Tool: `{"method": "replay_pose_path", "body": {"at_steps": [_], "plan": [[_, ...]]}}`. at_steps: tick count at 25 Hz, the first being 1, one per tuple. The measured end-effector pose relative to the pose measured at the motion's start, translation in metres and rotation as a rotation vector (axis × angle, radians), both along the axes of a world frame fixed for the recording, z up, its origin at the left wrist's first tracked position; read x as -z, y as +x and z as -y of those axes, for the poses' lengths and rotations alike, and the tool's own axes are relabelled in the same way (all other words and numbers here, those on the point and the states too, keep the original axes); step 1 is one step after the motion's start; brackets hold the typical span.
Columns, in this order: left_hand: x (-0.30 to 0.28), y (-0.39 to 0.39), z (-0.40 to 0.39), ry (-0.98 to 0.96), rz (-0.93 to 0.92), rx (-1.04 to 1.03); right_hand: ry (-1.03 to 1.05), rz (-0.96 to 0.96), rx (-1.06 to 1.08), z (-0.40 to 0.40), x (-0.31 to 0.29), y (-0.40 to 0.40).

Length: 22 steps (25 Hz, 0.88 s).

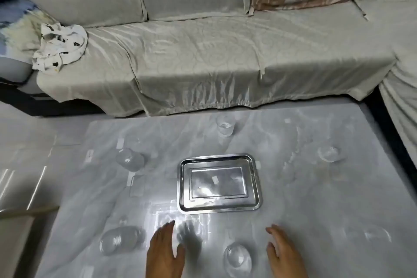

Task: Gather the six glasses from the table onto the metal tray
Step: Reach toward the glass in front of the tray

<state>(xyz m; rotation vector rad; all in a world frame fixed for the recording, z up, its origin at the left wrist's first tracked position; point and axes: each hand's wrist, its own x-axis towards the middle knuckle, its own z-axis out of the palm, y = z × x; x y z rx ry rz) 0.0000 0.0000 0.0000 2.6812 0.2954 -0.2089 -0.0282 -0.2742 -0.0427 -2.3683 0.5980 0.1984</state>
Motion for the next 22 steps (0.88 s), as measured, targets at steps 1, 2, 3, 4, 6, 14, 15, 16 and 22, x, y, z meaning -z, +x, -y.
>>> {"method": "replay_pose_path", "body": {"at_steps": [1,2,3,4,6,14,15,16,22], "plan": [[0.023,0.020,-0.015,-0.037,0.047,-0.001,-0.035,0.089,-0.060,0.000,0.024,0.008],[0.047,0.024,-0.015,-0.028,0.020,-0.011,-0.103,0.119,-0.117,0.002,0.040,0.015],[0.066,0.039,-0.017,-0.027,-0.002,-0.077,-0.119,0.109,-0.174,0.003,0.056,0.024],[0.090,0.049,-0.018,-0.041,-0.043,-0.117,-0.165,0.135,-0.179,0.007,0.080,0.031],[0.137,0.042,-0.016,-0.014,-0.017,-0.088,-0.255,0.155,-0.272,0.000,0.120,0.024],[0.206,0.033,-0.032,0.117,0.179,-0.006,-0.516,0.375,-0.295,-0.004,0.178,0.009],[0.205,0.029,-0.033,0.084,0.195,0.001,-0.523,0.368,-0.301,-0.005,0.177,0.006],[0.204,0.023,-0.033,0.039,0.219,0.007,-0.520,0.370,-0.295,-0.005,0.175,0.004],[0.194,0.005,-0.041,-0.093,0.212,0.108,-0.338,0.317,-0.321,-0.004,0.163,-0.004]]}}
